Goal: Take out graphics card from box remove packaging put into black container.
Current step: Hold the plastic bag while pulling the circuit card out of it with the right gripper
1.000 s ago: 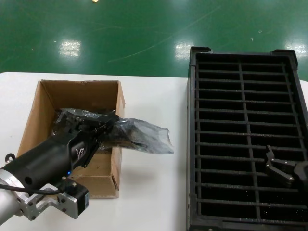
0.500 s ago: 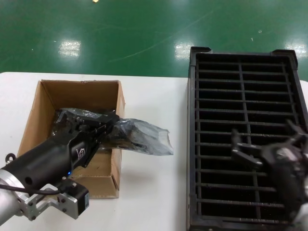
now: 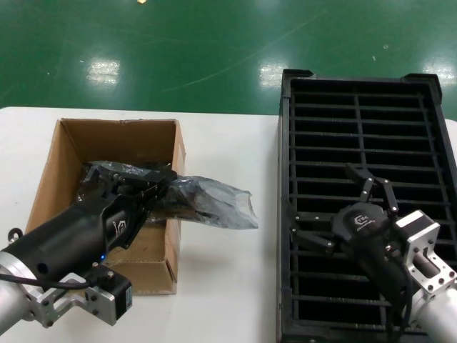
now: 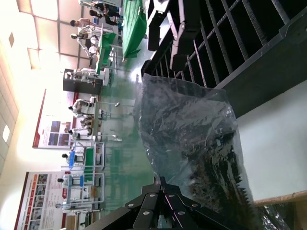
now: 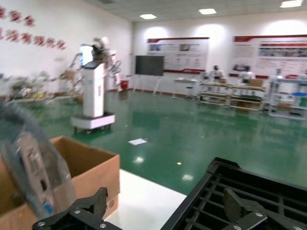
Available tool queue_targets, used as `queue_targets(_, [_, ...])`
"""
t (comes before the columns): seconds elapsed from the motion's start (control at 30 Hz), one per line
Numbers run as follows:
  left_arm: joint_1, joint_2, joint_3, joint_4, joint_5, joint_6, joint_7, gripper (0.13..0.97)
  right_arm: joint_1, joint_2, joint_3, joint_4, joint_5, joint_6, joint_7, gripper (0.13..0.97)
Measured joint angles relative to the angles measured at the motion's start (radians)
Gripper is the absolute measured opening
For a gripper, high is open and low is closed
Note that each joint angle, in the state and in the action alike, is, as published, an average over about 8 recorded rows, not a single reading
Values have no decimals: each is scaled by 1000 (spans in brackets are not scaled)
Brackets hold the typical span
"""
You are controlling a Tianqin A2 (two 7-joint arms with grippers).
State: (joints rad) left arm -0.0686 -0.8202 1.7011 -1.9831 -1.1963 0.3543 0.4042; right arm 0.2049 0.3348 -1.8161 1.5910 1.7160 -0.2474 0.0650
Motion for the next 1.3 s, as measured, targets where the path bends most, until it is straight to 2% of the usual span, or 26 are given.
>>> queue_targets(0.3, [0, 0, 0, 0, 0, 0, 0, 140, 45, 51, -29, -16, -4, -100, -50, 766])
queue_targets(0.57, [0, 0, 0, 0, 0, 0, 0, 140, 60, 66, -53, -7, 2, -165, -81, 571])
queue_targets(0.7, [0, 0, 0, 0, 0, 0, 0, 140, 64, 73, -65, -3, 1, -189, -94, 571])
queue_targets(0.97, [0, 0, 0, 0, 0, 0, 0, 140, 62, 96, -80, 12, -5, -224, -105, 364])
queue_targets(1.3, [0, 0, 0, 0, 0, 0, 0, 140, 59, 117, -91, 37, -13, -250, -111, 222])
